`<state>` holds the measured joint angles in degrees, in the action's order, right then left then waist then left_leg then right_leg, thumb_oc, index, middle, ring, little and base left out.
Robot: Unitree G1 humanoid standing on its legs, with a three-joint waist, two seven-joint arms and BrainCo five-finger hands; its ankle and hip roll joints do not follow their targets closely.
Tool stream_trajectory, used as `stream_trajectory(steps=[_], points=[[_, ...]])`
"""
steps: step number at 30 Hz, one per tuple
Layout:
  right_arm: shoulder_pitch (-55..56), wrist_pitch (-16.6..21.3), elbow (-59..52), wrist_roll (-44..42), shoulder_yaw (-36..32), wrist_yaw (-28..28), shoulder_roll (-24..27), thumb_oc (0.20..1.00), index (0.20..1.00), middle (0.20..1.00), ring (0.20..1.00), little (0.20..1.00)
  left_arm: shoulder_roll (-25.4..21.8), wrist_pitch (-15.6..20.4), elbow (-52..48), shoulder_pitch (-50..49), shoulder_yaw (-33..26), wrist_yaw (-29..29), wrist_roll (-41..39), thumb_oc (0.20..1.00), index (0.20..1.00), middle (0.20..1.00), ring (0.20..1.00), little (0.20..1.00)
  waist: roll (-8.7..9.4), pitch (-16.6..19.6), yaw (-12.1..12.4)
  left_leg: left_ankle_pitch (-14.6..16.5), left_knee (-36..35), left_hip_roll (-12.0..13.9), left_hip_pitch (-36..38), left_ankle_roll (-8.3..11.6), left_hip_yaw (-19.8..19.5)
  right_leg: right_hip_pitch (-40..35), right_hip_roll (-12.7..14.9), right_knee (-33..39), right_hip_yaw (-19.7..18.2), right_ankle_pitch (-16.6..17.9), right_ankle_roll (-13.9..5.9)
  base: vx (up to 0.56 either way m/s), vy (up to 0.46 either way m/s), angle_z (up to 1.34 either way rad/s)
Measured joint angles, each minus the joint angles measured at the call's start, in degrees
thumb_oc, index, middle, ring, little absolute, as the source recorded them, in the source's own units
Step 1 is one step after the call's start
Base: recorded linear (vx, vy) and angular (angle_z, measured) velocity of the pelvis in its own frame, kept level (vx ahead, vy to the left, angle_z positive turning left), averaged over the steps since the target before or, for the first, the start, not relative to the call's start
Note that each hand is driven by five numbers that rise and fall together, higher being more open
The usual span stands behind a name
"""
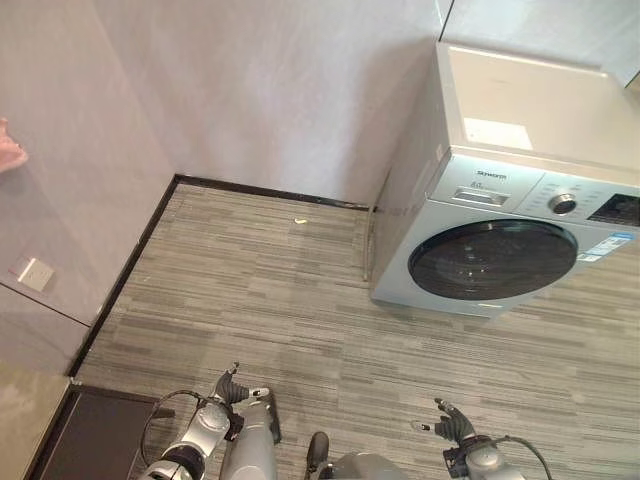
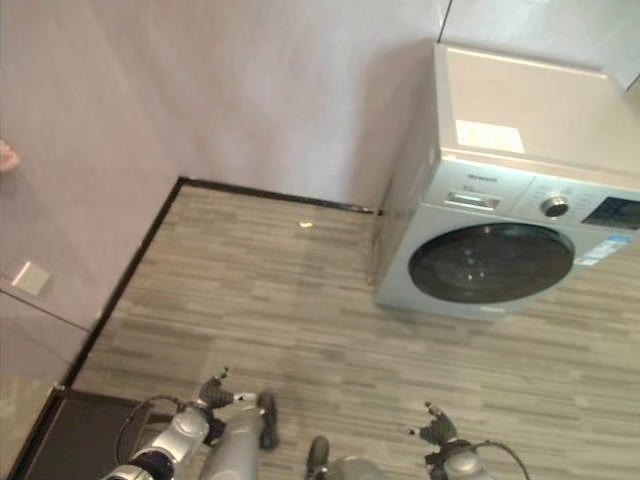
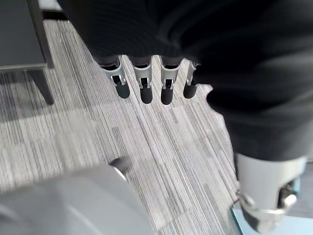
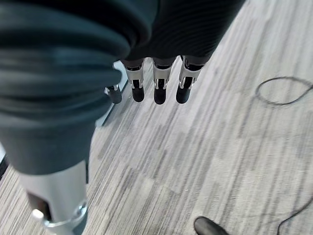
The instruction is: Put brush and paste in cup on sink, flatten towel.
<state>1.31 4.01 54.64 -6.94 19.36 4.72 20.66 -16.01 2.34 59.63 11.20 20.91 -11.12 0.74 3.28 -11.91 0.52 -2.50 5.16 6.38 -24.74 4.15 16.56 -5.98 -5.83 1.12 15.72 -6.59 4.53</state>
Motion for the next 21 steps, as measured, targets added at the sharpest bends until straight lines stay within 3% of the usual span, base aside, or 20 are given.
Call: stream_trajectory(steps=[2,3,4,5,6,7,8,11,13,14,15,16,17,18,19,21], points=[[0.2,0.0,-0.1,1.1,0.4,0.0,-0.2,1.000,1.000,1.000,1.000,1.000,-0.5,-0.1,0.0,-0.3,0.0,0.0,0.0,1.000,1.000,1.000,1.000,1.000,1.44,-0.1,-0.5,-1.1,2.5,-1.0,2.0,-1.68,4.9,-2.7,1.2,-0.1,0.0,-1.8,-2.97,0.33,0.103,-0.08],[0.2,-0.1,0.0,1.2,0.4,0.0,-0.1,1.000,1.000,1.000,1.000,1.000,-0.6,-0.1,-0.1,-0.2,-0.3,0.0,0.0,1.000,1.000,1.000,1.000,1.000,1.75,-0.1,-0.9,-2.2,2.6,-2.5,4.7,-4.67,5.8,-3.9,1.5,-1.5,-0.8,-2.8,-4.67,0.43,0.158,-0.09],[0.1,-0.1,-0.1,1.2,0.4,0.0,0.3,1.000,1.000,1.000,1.000,1.000,-0.4,0.1,-0.3,-0.6,-0.2,0.0,0.0,1.000,1.000,1.000,1.000,1.000,0.80,0.2,-1.2,-2.7,1.3,-3.2,7.2,-7.72,5.2,-3.9,1.1,-4.1,-1.4,-3.5,-5.80,0.58,0.232,-0.15],[0.8,-0.2,0.5,1.3,0.3,0.0,0.2,1.000,1.000,1.000,1.000,1.000,-0.5,0.3,-0.1,-1.2,-0.3,0.0,0.0,1.000,1.000,1.000,1.000,1.000,0.45,1.1,-1.4,-1.6,0.4,-3.8,10.2,-9.19,4.9,-4.7,0.7,-5.7,-2.8,-4.2,-6.89,0.46,0.213,-0.43],[0.7,-0.2,1.5,1.9,0.3,-0.1,-0.3,1.000,1.000,1.000,1.000,1.000,-0.8,0.1,0.3,-1.9,-0.6,0.0,0.0,1.000,1.000,1.000,1.000,1.000,0.71,1.9,-1.1,-1.4,-1.4,-4.7,13.1,-10.56,4.9,-5.0,0.8,-7.8,-4.8,-5.3,-8.59,0.58,0.311,-0.49],[0.9,-0.2,2.4,2.2,0.2,-0.3,-1.6,1.000,1.000,1.000,1.000,1.000,-2.0,0.1,0.7,-2.5,-0.6,0.0,-0.1,1.000,1.000,1.000,1.000,1.000,2.46,2.8,-1.3,-0.1,-3.1,-6.2,16.9,-12.71,4.9,-4.4,2.8,-13.7,-5.7,-6.6,-9.86,0.43,0.237,-0.41],[2.0,-0.2,2.0,2.1,-1.0,-0.6,-1.6,1.000,1.000,1.000,1.000,1.000,-2.2,0.1,0.4,-2.8,-0.5,0.0,-0.1,1.000,1.000,1.000,1.000,1.000,2.57,3.2,-1.2,0.7,-3.8,-6.9,18.4,-13.31,4.4,-2.8,4.1,-17.9,-5.5,-8.0,-10.37,0.39,0.237,-0.14],[4.0,-0.3,1.7,1.4,-5.4,-1.1,-1.7,1.000,1.000,1.000,1.000,1.000,-2.2,0.2,-0.7,-2.8,-1.3,0.0,-0.2,1.000,1.000,1.000,1.000,1.000,2.11,4.3,-1.4,2.4,-3.7,-8.7,20.8,-13.64,2.9,0.3,10.2,-20.9,-6.1,-10.4,-11.45,0.28,0.225,0.07],[4.4,-0.3,1.8,0.5,-6.9,-1.2,-2.7,1.000,1.000,1.000,1.000,1.000,-3.1,0.4,-2.7,-2.7,-2.4,0.0,-0.3,1.000,1.000,1.000,1.000,1.000,2.34,4.3,-1.2,2.7,-1.0,-8.9,20.0,-13.34,3.1,2.5,12.4,-19.2,-7.2,-6.2,-12.21,0.20,0.207,0.28],[4.1,-0.3,2.1,0.2,-7.0,-1.2,-3.8,1.000,1.000,1.000,1.000,1.000,-4.0,0.7,-3.5,-2.5,-2.5,0.1,-0.3,1.000,1.000,1.000,1.000,1.000,2.32,4.2,-1.2,4.6,6.4,-7.5,16.8,-14.00,3.2,3.3,12.0,-22.8,-7.3,-4.0,-11.91,0.16,0.148,0.34],[4.5,-0.3,2.2,-0.4,-6.9,-1.4,-4.7,1.000,1.000,1.000,1.000,1.000,-4.8,0.9,-5.4,-2.6,-2.1,0.0,-0.4,1.000,1.000,1.000,1.000,1.000,3.39,4.6,-0.2,7.0,8.1,-8.6,13.7,-13.74,3.6,6.9,13.8,-29.9,-7.3,-3.4,-12.22,0.16,0.092,0.37],[5.5,-0.2,1.4,-0.8,-6.4,-1.6,-3.7,1.000,1.000,1.000,1.000,1.000,-4.8,0.9,-6.3,-4.5,-2.2,0.1,-0.4,1.000,1.000,1.000,1.000,1.000,0.63,5.6,0.7,1.7,0.0,-7.9,15.4,-14.38,2.8,8.7,12.4,-36.0,-6.1,-2.9,-12.57,0.34,0.170,0.57],[5.3,-0.2,1.0,-0.8,-5.3,-1.5,-4.2,1.000,1.000,1.000,1.000,1.000,-5.4,0.5,-6.2,-5.7,-1.8,0.1,-0.4,1.000,1.000,1.000,1.000,1.000,2.25,4.9,-0.8,6.0,-1.2,-10.3,19.0,-11.81,-0.4,11.6,12.4,-46.3,-8.6,-3.2,-11.78,0.36,0.114,0.85],[5.2,-0.2,-0.4,-0.8,-4.1,-1.9,-3.8,1.000,1.000,1.000,1.000,1.000,-5.2,0.7,-4.8,-4.4,-0.7,0.1,-0.4,1.000,1.000,1.000,1.000,1.000,1.46,4.4,-1.1,6.5,-1.6,-10.3,18.7,-12.65,-2.5,14.9,9.9,-49.4,-12.0,-5.9,-10.89,0.40,0.079,1.13],[4.7,0.0,-0.5,-0.7,-3.1,-2.4,-3.5,1.000,1.000,1.000,1.000,1.000,-4.8,0.6,-3.6,-3.0,-0.4,0.2,-0.4,1.000,1.000,1.000,1.000,1.000,0.76,3.4,-1.9,5.8,-2.8,-9.6,19.0,-13.05,-4.4,18.0,7.2,-47.3,-14.3,-7.7,-10.22,0.38,-0.013,0.88],[3.1,-0.1,-2.9,-0.8,-3.0,-2.5,-3.0,1.000,1.000,1.000,1.000,1.000,-3.4,0.6,-2.6,-2.7,-1.0,0.2,-0.4,1.000,1.000,1.000,1.000,1.000,-0.35,1.4,-1.3,5.5,-5.7,-8.9,21.3,-11.58,-5.6,25.9,8.8,-39.0,-9.7,-8.5,-9.07,0.40,-0.054,0.69]])
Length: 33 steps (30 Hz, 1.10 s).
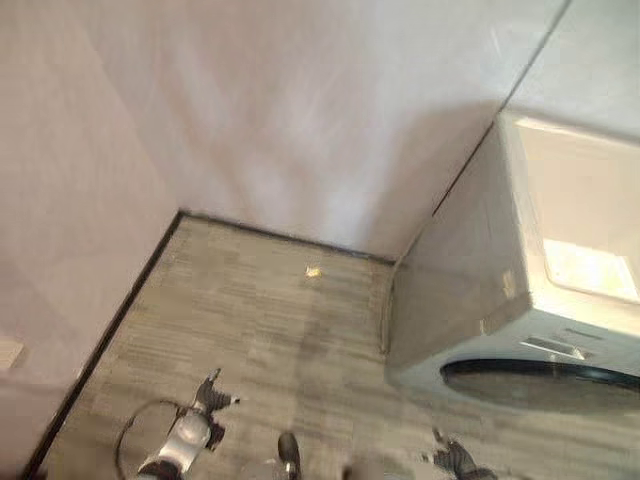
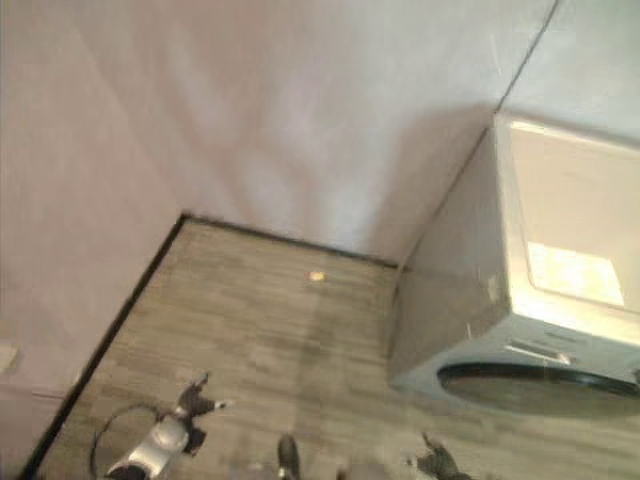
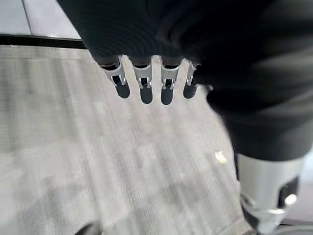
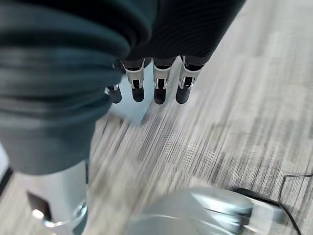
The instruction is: Put brush and paste in cup on sink, flatten towel.
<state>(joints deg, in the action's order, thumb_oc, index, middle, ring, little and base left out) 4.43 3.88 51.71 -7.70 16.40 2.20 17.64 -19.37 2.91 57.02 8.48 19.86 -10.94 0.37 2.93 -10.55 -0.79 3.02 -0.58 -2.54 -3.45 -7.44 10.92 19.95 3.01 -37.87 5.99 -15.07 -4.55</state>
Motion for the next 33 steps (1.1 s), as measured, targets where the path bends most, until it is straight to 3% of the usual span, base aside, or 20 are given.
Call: stream_trajectory(steps=[1,2,3,4,6,7,8,10,11,12,14,16,20,23,24,25,26,28,29,33], points=[[-0.3,0.3,-1.3,0.0,0.2,0.0,0.1,1.000,1.000,1.000,1.000,1.000,0.8,-0.3,1.7,-0.2,-1.0,0.1,0.0,1.000,1.000,1.000,1.000,1.000,-1.29,-0.9,-2.5,-0.2,0.1,1.0,1.9,0.75,-2.5,2.3,-1.0,10.7,-3.0,2.7,-1.36,0.44,-0.086,0.86],[0.2,0.3,-1.6,-0.3,0.3,0.0,0.1,1.000,1.000,1.000,1.000,1.000,1.1,-0.1,2.4,-0.1,-1.0,0.0,0.0,1.000,1.000,1.000,1.000,1.000,-0.97,-1.1,-3.0,1.0,-0.2,1.0,3.7,-0.47,-4.2,3.5,-1.3,14.0,-4.6,4.7,-2.02,0.56,-0.148,1.21],[0.4,0.3,-1.6,-0.6,0.7,0.0,0.2,1.000,1.000,1.000,1.000,1.000,1.5,0.3,5.0,0.8,-1.2,-0.1,0.1,1.000,1.000,1.000,1.000,1.000,-1.02,-1.3,-3.4,3.4,0.6,2.1,4.6,0.56,-7.2,2.8,-3.2,22.0,-11.5,7.8,-4.26,0.29,-0.092,1.28],[1.0,0.3,-2.0,-0.6,0.9,0.0,0.2,1.000,1.000,1.000,1.000,1.000,1.6,0.2,6.5,1.6,-1.0,-0.1,0.1,1.000,1.000,1.000,1.000,1.000,-0.26,-1.0,-4.3,4.7,1.1,2.4,5.8,2.52,-10.8,1.8,-3.1,30.7,-16.0,11.1,-6.43,0.29,-0.133,1.44],[2.0,0.2,-1.8,-0.6,1.3,-0.1,0.2,1.000,1.000,1.000,1.000,1.000,1.0,0.5,7.3,1.0,-0.6,0.0,0.5,1.000,1.000,1.000,1.000,1.000,2.60,0.0,-4.9,6.3,1.2,2.4,7.7,5.01,-15.3,1.7,-1.5,32.5,-18.5,13.7,-6.90,0.19,-0.142,1.65],[3.4,0.1,-1.4,-1.0,1.3,-0.9,0.2,1.000,1.000,1.000,1.000,1.000,1.3,0.5,7.2,1.1,0.0,-0.1,0.8,1.000,1.000,1.000,1.000,1.000,3.40,0.4,-5.2,7.4,2.6,3.6,8.3,6.81,-18.2,1.5,-2.2,28.3,-16.0,18.5,-5.83,0.18,-0.159,1.83],[3.3,0.2,-0.1,-1.8,2.1,-0.7,-1.1,1.000,1.000,1.000,1.000,1.000,1.6,0.6,7.2,1.7,1.7,0.0,0.8,1.000,1.000,1.000,1.000,1.000,3.26,0.5,-5.3,7.7,4.8,4.4,7.8,7.96,-17.4,0.8,-3.3,27.4,-16.3,18.9,-4.80,0.22,-0.177,1.80],[4.4,0.0,1.3,-4.7,-0.2,1.8,-5.0,1.000,1.000,1.000,1.000,1.000,2.1,0.8,7.0,-0.6,2.5,0.0,0.9,1.000,1.000,1.000,1.000,1.000,2.14,0.7,-5.4,6.6,5.9,2.4,8.0,9.01,-14.5,-1.9,-5.4,28.6,-15.6,20.3,1.33,0.18,-0.161,0.76],[5.3,-0.2,1.7,-4.6,0.6,1.7,-5.5,1.000,1.000,1.000,1.000,1.000,2.2,0.5,7.3,-1.1,2.5,0.1,0.9,1.000,1.000,1.000,1.000,1.000,1.92,0.7,-7.1,5.8,6.8,3.9,7.6,10.43,-12.0,-3.8,-5.3,30.4,-12.6,20.4,2.42,0.14,-0.184,0.83],[4.4,-0.1,1.7,-2.2,1.4,0.0,-2.8,1.000,1.000,1.000,1.000,1.000,2.8,0.8,7.0,0.3,2.5,0.1,0.9,1.000,1.000,1.000,1.000,1.000,1.37,0.4,-6.6,3.7,7.2,5.3,7.2,13.63,-11.9,-6.6,-4.8,33.1,-9.6,20.9,3.36,0.12,-0.163,1.21],[2.5,0.1,1.6,-2.1,1.7,0.1,-0.2,1.000,1.000,1.000,1.000,1.000,2.9,0.7,7.0,3.9,3.4,0.0,0.9,1.000,1.000,1.000,1.000,1.000,1.34,0.5,-7.4,1.9,10.1,5.1,3.2,16.48,-11.3,-8.2,-2.6,35.9,-4.7,21.2,3.74,0.05,-0.074,1.43],[-1.4,0.9,1.4,-2.1,0.1,0.2,3.5,1.000,1.000,1.000,1.000,1.000,2.2,1.8,5.7,5.0,2.9,-0.2,0.8,1.000,1.000,1.000,1.000,1.000,0.00,0.6,-6.4,1.4,4.9,5.9,5.2,14.13,-4.9,-7.9,-3.7,36.1,-3.7,21.1,5.57,0.06,-0.035,0.72],[-4.5,1.6,2.4,-0.5,0.2,0.2,4.3,1.000,1.000,1.000,1.000,1.000,1.7,1.8,6.6,5.2,3.0,-0.1,0.9,1.000,1.000,1.000,1.000,1.000,-0.38,0.5,-6.8,0.6,2.1,7.1,5.2,13.58,-1.9,-8.1,-3.6,36.1,0.4,20.6,6.12,0.03,-0.003,0.45],[-4.7,1.4,5.4,0.0,0.5,0.2,2.3,1.000,1.000,1.000,1.000,1.000,1.8,1.7,7.1,5.0,3.2,0.0,0.9,1.000,1.000,1.000,1.000,1.000,-1.14,0.2,-6.7,0.9,-0.3,8.0,4.9,12.66,1.3,-8.3,-2.8,35.6,4.2,19.9,5.18,0.03,0.069,0.72],[-4.6,1.2,7.2,0.0,0.6,0.4,1.8,1.000,1.000,1.000,1.000,1.000,2.6,1.5,7.5,6.0,3.7,0.1,0.9,1.000,1.000,1.000,1.000,1.000,-1.30,0.1,-8.5,0.6,1.1,7.9,2.5,12.67,4.3,-8.6,-1.0,35.6,7.7,19.8,4.96,-0.01,0.079,1.55],[-4.0,0.6,9.0,0.0,0.6,0.3,1.4,1.000,1.000,1.000,1.000,1.000,3.3,1.7,6.9,6.4,3.9,0.0,0.9,1.000,1.000,1.000,1.000,1.000,-1.67,0.0,-8.7,0.6,1.1,8.0,1.9,9.98,7.9,-9.1,0.1,34.9,9.8,18.6,4.15,0.00,0.084,1.46],[-3.7,0.1,10.1,0.0,0.6,0.3,0.9,1.000,1.000,1.000,1.000,1.000,3.8,1.9,6.8,6.4,3.9,0.0,0.9,1.000,1.000,1.000,1.000,1.000,-1.87,0.3,-7.7,1.7,0.4,8.0,2.7,8.91,10.1,-9.2,1.1,33.5,10.3,17.6,2.99,-0.06,0.023,1.06],[-3.1,0.1,10.3,0.0,0.5,0.4,0.7,1.000,1.000,1.000,1.000,1.000,4.3,1.8,6.7,4.3,3.9,0.0,0.8,1.000,1.000,1.000,1.000,1.000,-2.58,0.9,-7.9,1.6,-0.2,6.9,3.5,8.85,10.2,-8.9,2.4,30.9,9.5,16.2,2.09,0.06,0.114,0.60],[-4.7,0.0,10.3,0.0,0.5,0.6,0.6,1.000,1.000,1.000,1.000,1.000,4.0,1.5,6.9,0.6,3.4,0.0,0.7,1.000,1.000,1.000,1.000,1.000,-3.82,1.8,-6.7,0.7,0.1,6.3,3.6,8.67,10.0,-9.0,3.5,30.2,8.9,16.2,1.40,0.07,0.167,0.23],[-6.1,-0.1,10.3,0.0,1.5,1.1,-0.4,1.000,1.000,1.000,1.000,1.000,3.8,1.2,7.0,-2.9,2.7,0.0,0.7,1.000,1.000,1.000,1.000,1.000,-3.88,3.2,-5.0,-0.3,0.0,4.5,4.2,7.75,7.8,-9.5,5.2,27.9,9.0,15.6,0.85,0.01,0.103,0.30]])
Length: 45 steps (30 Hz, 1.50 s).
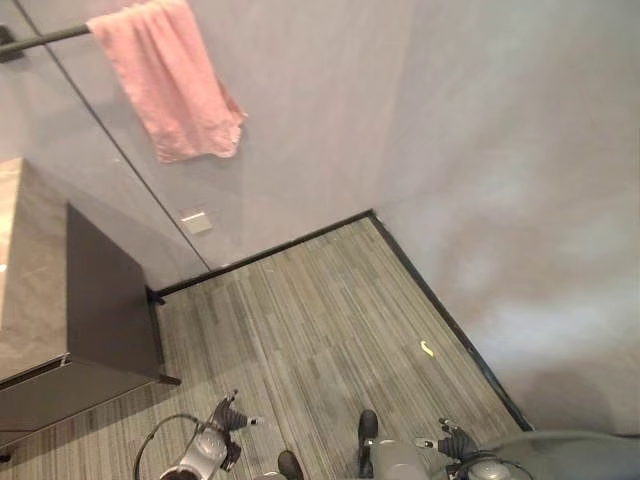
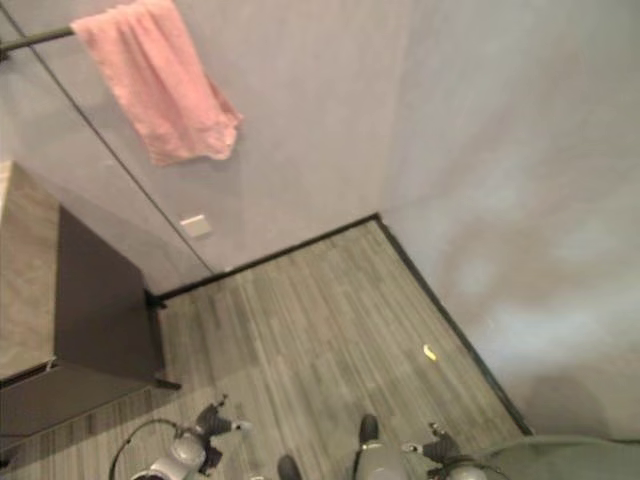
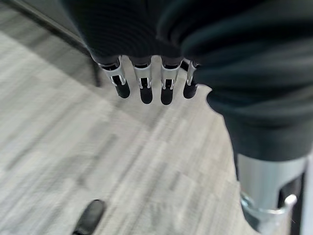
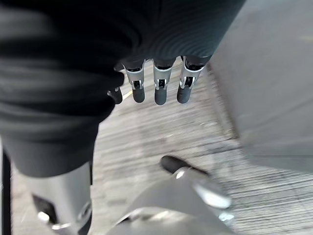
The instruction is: Put brush and paste in cup on sink, flatten towel.
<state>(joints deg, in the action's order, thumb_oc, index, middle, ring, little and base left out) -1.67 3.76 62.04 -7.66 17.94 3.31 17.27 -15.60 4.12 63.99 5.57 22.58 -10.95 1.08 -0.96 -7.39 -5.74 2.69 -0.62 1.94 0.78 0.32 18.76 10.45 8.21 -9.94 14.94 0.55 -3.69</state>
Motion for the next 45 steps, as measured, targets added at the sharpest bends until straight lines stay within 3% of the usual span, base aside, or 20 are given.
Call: stream_trajectory(steps=[5,11,13,14,17,19,23,24,25,28,30,33,36,38,39,40,42,43,44,45], points=[[-3.7,-0.1,0.1,0.0,0.2,0.3,-2.5,1.000,1.000,1.000,1.000,1.000,-0.5,0.0,-0.1,-0.4,-1.2,0.1,0.0,1.000,1.000,1.000,1.000,1.000,3.05,2.0,3.7,-0.3,0.1,-1.2,1.1,-0.43,-3.5,-2.3,1.5,-0.4,0.0,-0.8,-1.11,0.00,0.083,0.39],[-4.2,-0.1,1.1,0.0,0.8,0.2,-3.1,1.000,1.000,1.000,1.000,1.000,-0.7,-0.1,-0.2,-0.8,-1.0,0.8,0.0,1.000,1.000,1.000,1.000,1.000,3.42,3.6,4.9,-0.4,0.0,-2.3,1.2,-0.84,-5.0,-3.5,2.6,-0.3,-0.1,-1.4,-2.42,0.00,0.065,0.12],[-3.1,-0.1,2.0,-0.1,0.7,0.2,-2.8,1.000,1.000,1.000,1.000,1.000,-0.8,-0.2,-0.8,-0.9,-1.0,1.2,0.0,1.000,1.000,1.000,1.000,1.000,3.26,3.7,4.4,-0.3,-0.1,-2.6,1.0,-1.27,-6.4,-3.7,2.6,-1.5,-2.2,-2.3,-3.68,-0.04,0.114,0.35],[-2.4,-0.1,3.1,-2.7,-1.1,0.4,-2.7,1.000,1.000,1.000,1.000,1.000,-0.8,-0.2,-0.9,-0.5,-1.0,1.2,-0.1,1.000,1.000,1.000,1.000,1.000,3.22,3.4,2.9,-0.5,-0.2,-3.3,1.1,-1.93,-7.4,-2.0,2.0,-5.6,-9.9,-2.9,-4.58,-0.04,0.101,0.24],[-2.4,0.0,4.1,-4.9,-1.2,0.4,-3.1,1.000,1.000,1.000,1.000,1.000,-1.3,-0.5,-0.9,-0.5,-1.0,1.2,-0.1,1.000,1.000,1.000,1.000,1.000,3.69,2.2,3.1,-0.8,-2.1,-2.7,2.3,-2.48,-6.7,4.3,2.0,-13.9,-9.3,-3.2,-6.09,0.09,0.027,-0.31],[-1.5,-0.1,5.1,-5.0,-1.2,0.4,-3.4,1.000,1.000,1.000,1.000,1.000,-1.8,-0.7,0.0,-0.4,-1.2,1.2,-0.5,1.000,1.000,1.000,1.000,1.000,4.42,1.8,2.0,-1.3,-3.4,-1.5,2.1,-3.13,-7.1,5.6,0.2,-7.9,-6.1,-3.8,-6.99,0.20,0.002,-0.25],[-0.6,-0.1,6.5,-5.0,-1.5,0.5,-3.2,1.000,1.000,1.000,1.000,1.000,-1.2,-1.0,0.4,-0.3,-1.0,2.0,-0.6,1.000,1.000,1.000,1.000,1.000,5.15,1.5,-0.4,-1.0,-3.3,0.0,1.9,-2.71,-9.2,4.9,-2.7,2.2,-8.3,1.6,-6.80,0.27,-0.016,0.16],[-0.1,-0.1,6.5,-5.0,-1.6,0.4,-3.1,1.000,1.000,1.000,1.000,1.000,-0.7,-1.0,0.6,0.5,-1.0,2.4,-0.6,1.000,1.000,1.000,1.000,1.000,4.80,1.0,-1.6,-0.7,-3.4,1.2,1.8,-1.43,-11.6,1.9,-4.8,5.1,-10.4,3.4,-6.51,0.29,-0.050,0.93],[1.0,-0.1,6.8,-5.0,-2.8,0.5,-2.8,1.000,1.000,1.000,1.000,1.000,0.8,-0.8,1.7,2.4,-1.0,2.6,-0.6,1.000,1.000,1.000,1.000,1.000,3.28,0.4,-2.2,-0.7,-4.4,2.0,2.5,-0.86,-13.7,-0.2,-6.6,6.2,-10.2,2.2,-5.84,0.30,-0.056,0.93],[1.2,0.0,6.9,-5.0,-2.7,0.4,-1.5,1.000,1.000,1.000,1.000,1.000,2.0,-0.6,1.8,2.7,-1.5,2.6,-0.7,1.000,1.000,1.000,1.000,1.000,1.95,0.4,-2.8,-0.3,-0.1,1.3,3.4,0.93,-11.9,-0.9,-6.6,4.3,-8.2,0.7,-2.21,0.32,-0.088,0.38],[1.4,-0.1,7.0,-4.9,-2.8,0.3,-0.6,1.000,1.000,1.000,1.000,1.000,2.7,-0.6,1.8,3.1,-1.4,2.7,-0.7,1.000,1.000,1.000,1.000,1.000,0.61,0.3,-3.8,1.0,0.3,2.6,4.1,1.99,-13.4,-1.9,-8.1,1.9,-7.6,-1.8,0.32,0.30,-0.123,0.36],[0.7,0.0,7.6,-4.5,-2.7,0.3,-0.3,1.000,1.000,1.000,1.000,1.000,2.4,-0.6,2.6,3.5,-1.4,2.7,-0.7,1.000,1.000,1.000,1.000,1.000,-0.01,0.0,-4.0,3.0,1.5,4.8,4.9,4.89,-15.6,-2.2,-10.2,-1.7,-7.0,-5.0,1.45,0.27,-0.136,0.24],[0.9,-0.2,8.1,-2.5,-2.7,0.2,-0.4,1.000,1.000,1.000,1.000,1.000,2.2,-0.7,3.1,3.8,-1.2,2.7,-0.8,1.000,1.000,1.000,1.000,1.000,1.18,1.1,-4.0,2.7,7.2,4.8,1.7,7.65,-17.0,-2.9,-10.2,-0.6,-6.5,-6.5,2.86,0.30,-0.217,0.48],[0.5,-0.1,7.4,-2.2,-2.6,0.3,-0.7,1.000,1.000,1.000,1.000,1.000,2.0,-0.8,3.1,4.4,-1.2,2.7,-1.1,1.000,1.000,1.000,1.000,1.000,3.42,1.2,-3.9,0.4,21.0,3.8,-5.9,12.58,-16.6,-5.1,-9.2,2.9,-6.6,-5.9,3.02,0.19,-0.127,0.32],[0.8,-0.1,7.2,-2.2,-2.6,0.3,-0.6,1.000,1.000,1.000,1.000,1.000,2.1,-0.8,3.0,4.5,-1.1,2.6,-1.1,1.000,1.000,1.000,1.000,1.000,3.77,1.3,-3.9,-0.6,25.0,3.9,-8.1,14.01,-16.4,-5.7,-8.8,3.8,-6.7,-5.7,3.37,0.12,-0.049,0.15],[0.0,-0.1,7.1,-2.2,-0.9,0.4,0.0,1.000,1.000,1.000,1.000,1.000,2.3,-0.9,2.8,4.6,-0.7,2.6,-1.1,1.000,1.000,1.000,1.000,1.000,4.84,0.9,-2.9,-0.9,31.4,5.2,-11.3,12.66,-13.2,-7.7,-8.4,5.6,-6.8,-4.6,6.53,0.26,-0.012,0.10],[-0.8,-0.1,7.2,-2.2,0.0,0.4,0.4,1.000,1.000,1.000,1.000,1.000,2.4,-0.8,2.5,5.3,1.0,2.6,-1.1,1.000,1.000,1.000,1.000,1.000,4.33,1.0,-2.7,0.2,30.8,5.9,-13.2,10.85,-9.4,-9.0,-8.6,7.1,-6.6,-3.8,7.43,0.33,0.059,0.09],[-1.5,-0.1,7.5,-2.1,0.5,0.5,0.3,1.000,1.000,1.000,1.000,1.000,2.3,-0.7,2.1,5.3,1.4,2.6,-1.1,1.000,1.000,1.000,1.000,1.000,4.25,1.0,-2.2,0.8,25.6,5.8,-14.1,10.14,-8.5,-9.8,-8.8,8.5,-7.1,-3.7,6.33,0.23,0.100,0.06],[-1.7,-0.1,8.2,-1.8,1.2,0.6,0.2,1.000,1.000,1.000,1.000,1.000,2.3,-0.5,2.1,6.0,1.4,2.6,-1.1,1.000,1.000,1.000,1.000,1.000,4.33,1.1,-1.9,0.4,12.4,4.6,-13.5,8.84,-6.3,-10.6,-8.9,11.5,-7.3,-2.1,5.14,0.24,0.103,-0.20],[-2.4,-0.2,8.3,-1.1,1.2,0.6,0.3,1.000,1.000,1.000,1.000,1.000,2.0,-0.5,1.7,6.1,0.9,2.4,-1.1,1.000,1.000,1.000,1.000,1.000,3.85,0.4,-0.9,-1.1,6.2,4.2,-13.8,6.73,-6.2,-10.7,-9.4,11.7,-8.2,-1.3,5.94,0.40,0.172,-0.40]])
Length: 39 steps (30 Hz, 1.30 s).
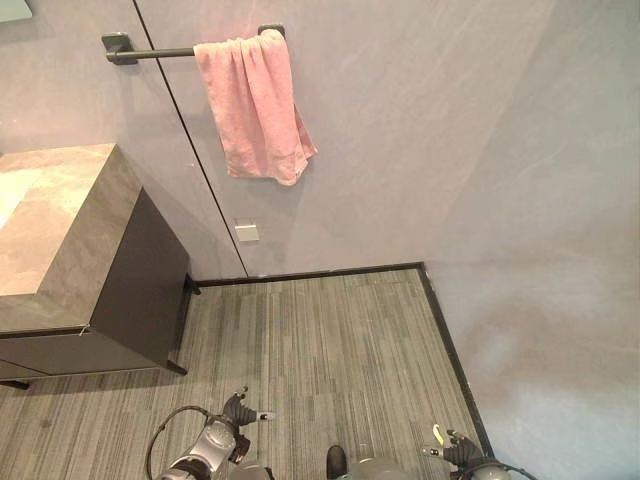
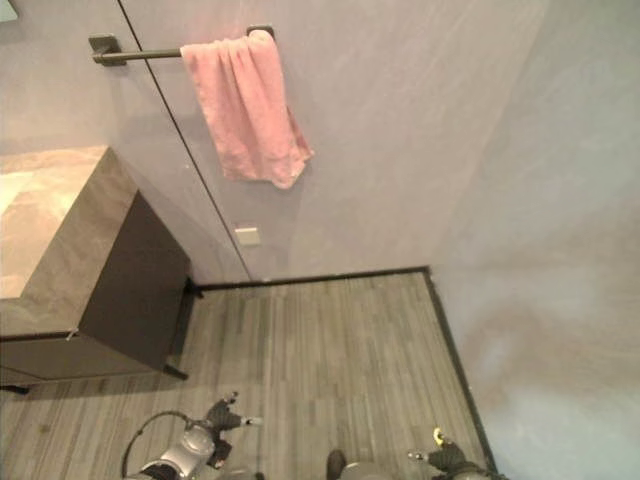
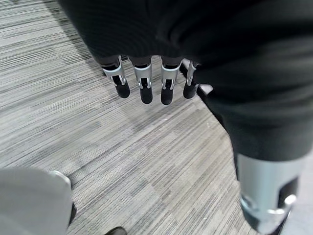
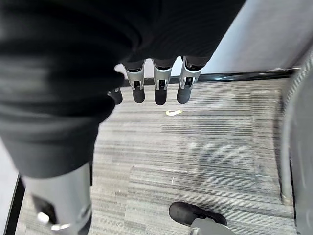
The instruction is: Put brush and paste in cup on sink, flatten towel.
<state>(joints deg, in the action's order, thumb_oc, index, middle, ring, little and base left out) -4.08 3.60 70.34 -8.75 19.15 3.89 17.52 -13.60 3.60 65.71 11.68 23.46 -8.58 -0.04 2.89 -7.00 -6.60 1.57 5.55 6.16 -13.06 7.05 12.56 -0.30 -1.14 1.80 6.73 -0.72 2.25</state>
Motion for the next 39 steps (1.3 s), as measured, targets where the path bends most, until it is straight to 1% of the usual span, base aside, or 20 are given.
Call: stream_trajectory(steps=[2,4,7,9,10,11,14,15,18,19,21,24,26,28,30,33,34,36,37,39], points=[[-0.6,0.1,0.3,1.3,0.7,0.3,-0.5,1.000,1.000,1.000,1.000,1.000,-0.7,-0.1,0.2,-1.2,0.3,0.0,0.0,1.000,1.000,1.000,1.000,1.000,-0.99,0.0,0.2,-4.3,-8.3,0.4,-1.0,-0.17,-4.2,-2.9,-1.8,2.5,-1.2,-0.6,-0.98,0.43,0.189,-0.44],[-0.9,0.0,1.1,2.9,1.2,0.8,-0.5,1.000,1.000,1.000,1.000,1.000,-0.9,0.0,0.4,-0.9,0.3,-0.1,0.0,1.000,1.000,1.000,1.000,1.000,-2.19,-0.6,1.9,-7.7,-11.5,1.3,-3.4,1.99,-10.5,-4.3,-3.5,3.2,-3.8,-1.7,-1.32,0.40,0.192,-0.69],[-2.6,0.0,2.1,3.0,1.2,1.1,0.0,1.000,1.000,1.000,1.000,1.000,-1.1,-0.2,-1.7,-1.5,0.6,-0.1,-0.1,1.000,1.000,1.000,1.000,1.000,-3.60,-2.1,3.4,-9.2,-11.1,2.0,-4.7,1.64,-8.5,-7.0,-3.5,3.1,-9.0,-2.8,-1.39,0.45,0.284,-0.80],[-2.2,0.0,2.5,3.0,0.7,1.2,0.2,1.000,1.000,1.000,1.000,1.000,-2.0,0.7,-6.7,-4.7,1.9,-0.1,0.0,1.000,1.000,1.000,1.000,1.000,-3.19,-1.0,4.7,-10.9,-11.0,-0.6,-1.0,-2.42,-6.7,-9.5,-0.8,2.8,-11.3,-4.1,-3.24,0.41,0.346,-1.15],[-1.7,0.0,3.0,3.0,0.6,1.2,0.8,1.000,1.000,1.000,1.000,1.000,-1.5,1.2,-6.3,-4.0,2.9,0.0,0.1,1.000,1.000,1.000,1.000,1.000,-4.31,0.5,4.1,-9.9,-7.2,-2.8,-1.0,-4.02,-6.4,-11.1,0.6,2.9,-11.1,-6.5,-3.20,0.47,0.409,-0.90],[-1.0,-0.1,3.0,2.9,-0.2,1.3,0.9,1.000,1.000,1.000,1.000,1.000,-1.5,1.2,-6.3,-3.3,3.7,0.0,0.1,1.000,1.000,1.000,1.000,1.000,-5.65,1.1,3.5,-11.6,-6.2,-3.0,-0.6,-6.62,-5.6,-11.9,0.7,1.6,-11.2,-7.9,-3.78,0.42,0.402,-0.29],[0.5,-0.1,1.7,2.7,-1.3,1.1,-1.3,1.000,1.000,1.000,1.000,1.000,-3.4,1.4,-7.1,-1.3,4.0,-0.1,0.1,1.000,1.000,1.000,1.000,1.000,-4.16,0.9,2.8,-9.4,-5.9,-5.2,2.4,-9.72,-4.3,-7.9,3.0,-10.7,-10.8,-10.6,-6.32,0.20,0.226,-0.08],[0.7,0.0,0.5,2.7,-1.1,1.0,-3.0,1.000,1.000,1.000,1.000,1.000,-5.3,1.2,-7.0,-0.7,3.7,-0.2,0.1,1.000,1.000,1.000,1.000,1.000,-2.84,1.7,3.1,-8.3,-6.3,-6.6,3.8,-10.43,-3.7,-3.3,4.7,-20.5,-10.7,-12.6,-7.97,0.21,0.290,-0.20],[0.1,0.0,-4.0,3.3,1.7,1.1,-3.4,1.000,1.000,1.000,1.000,1.000,-6.7,1.1,-7.5,1.2,2.1,-0.9,-0.1,1.000,1.000,1.000,1.000,1.000,-2.22,1.8,4.1,-5.7,-6.9,-9.1,6.0,-13.02,-3.2,3.5,8.2,-34.5,-7.3,-10.7,-10.17,0.18,0.261,-0.15],[0.0,0.0,-7.5,4.8,2.6,1.0,-2.8,1.000,1.000,1.000,1.000,1.000,-7.3,1.2,-9.2,1.1,1.8,-1.5,-0.1,1.000,1.000,1.000,1.000,1.000,-3.21,1.1,4.3,-5.5,-8.5,-9.5,8.4,-13.55,-3.3,6.9,7.3,-40.8,-5.7,-11.2,-10.12,0.23,0.229,0.18],[-0.3,0.4,-11.2,5.5,3.7,1.1,-2.5,1.000,1.000,1.000,1.000,1.000,-8.1,1.2,-9.9,1.1,1.9,-1.9,-0.1,1.000,1.000,1.000,1.000,1.000,-4.13,0.4,3.8,-5.1,-8.5,-9.7,11.0,-12.00,-3.9,9.4,2.5,-42.4,-8.5,-12.1,-10.55,0.23,0.190,0.42],[-1.8,0.8,-11.9,5.7,3.7,1.0,-2.5,1.000,1.000,1.000,1.000,1.000,-8.6,1.2,-9.7,-1.2,-0.9,-2.5,-0.1,1.000,1.000,1.000,1.000,1.000,-3.58,0.4,4.1,-2.8,-10.6,-10.1,13.6,-11.12,-2.8,14.5,1.6,-38.3,-6.3,-13.1,-9.24,0.21,0.072,-0.13],[-1.7,1.1,-11.6,5.6,3.6,1.0,-2.4,1.000,1.000,1.000,1.000,1.000,-8.4,1.0,-7.2,-1.8,-0.7,-2.4,-0.1,1.000,1.000,1.000,1.000,1.000,-2.59,-0.1,3.6,-2.7,-10.5,-10.1,14.5,-11.10,-2.9,17.4,0.4,-29.5,-6.5,-12.3,-8.38,0.22,0.009,0.05],[-0.1,0.7,-11.0,5.5,3.6,1.0,-2.2,1.000,1.000,1.000,1.000,1.000,-7.3,1.0,-6.1,-2.3,-0.7,-2.4,-0.1,1.000,1.000,1.000,1.000,1.000,-1.59,-0.1,2.3,-0.7,-10.6,-9.6,16.3,-10.50,-4.1,20.7,0.6,-22.2,-6.1,-6.9,-7.26,0.35,-0.015,0.17],[0.4,0.4,-10.5,5.5,3.6,1.1,-2.1,1.000,1.000,1.000,1.000,1.000,-5.7,1.0,-6.0,-2.4,-0.3,-2.3,-0.1,1.000,1.000,1.000,1.000,1.000,-0.91,0.2,2.1,0.7,-10.6,-9.8,18.1,-10.98,-5.1,20.8,1.9,-13.1,-6.1,-0.8,-9.17,0.22,-0.049,0.18],[2.2,0.1,-8.5,5.6,3.6,1.1,-2.2,1.000,1.000,1.000,1.000,1.000,-3.3,1.2,-6.8,-3.4,0.4,-1.7,0.0,1.000,1.000,1.000,1.000,1.000,0.19,0.9,0.4,3.5,-10.3,-9.6,22.7,-9.70,-8.9,16.9,4.4,-10.4,-5.6,3.6,-8.77,0.21,-0.086,0.63],[2.2,0.0,-8.2,5.6,3.5,1.1,-2.0,1.000,1.000,1.000,1.000,1.000,-2.8,1.2,-6.9,-3.8,0.5,-1.6,0.0,1.000,1.000,1.000,1.000,1.000,-0.31,1.1,0.4,4.7,-9.6,-8.6,23.5,-9.06,-9.2,15.9,4.0,-10.3,-4.5,5.9,-7.37,0.21,-0.095,0.40],[2.0,0.1,-7.7,5.6,3.5,1.1,-1.3,1.000,1.000,1.000,1.000,1.000,-2.0,1.1,-7.1,-4.3,0.5,-1.3,0.0,1.000,1.000,1.000,1.000,1.000,-1.91,1.8,0.6,6.1,-8.0,-6.9,23.8,-7.91,-9.6,14.5,2.2,-9.3,-3.6,6.4,-5.72,0.15,-0.081,0.20],[0.9,0.0,-7.3,6.3,3.5,1.1,-0.5,1.000,1.000,1.000,1.000,1.000,-1.8,1.1,-7.1,-4.2,0.4,-1.2,-0.1,1.000,1.000,1.000,1.000,1.000,-2.91,2.4,1.2,6.6,-4.4,-5.3,22.0,-6.67,-8.9,12.3,0.7,-6.3,-3.0,7.6,-2.54,0.09,-0.065,0.14],[-0.4,0.0,-7.3,6.5,3.6,1.1,0.4,1.000,1.000,1.000,1.000,1.000,-1.8,1.1,-6.9,-4.1,0.4,-1.2,-0.1,1.000,1.000,1.000,1.000,1.000,-3.00,2.4,1.5,6.7,1.5,-4.8,19.6,-4.96,-8.8,10.3,0.2,-3.5,-2.8,7.8,-2.03,0.10,-0.134,0.09]])
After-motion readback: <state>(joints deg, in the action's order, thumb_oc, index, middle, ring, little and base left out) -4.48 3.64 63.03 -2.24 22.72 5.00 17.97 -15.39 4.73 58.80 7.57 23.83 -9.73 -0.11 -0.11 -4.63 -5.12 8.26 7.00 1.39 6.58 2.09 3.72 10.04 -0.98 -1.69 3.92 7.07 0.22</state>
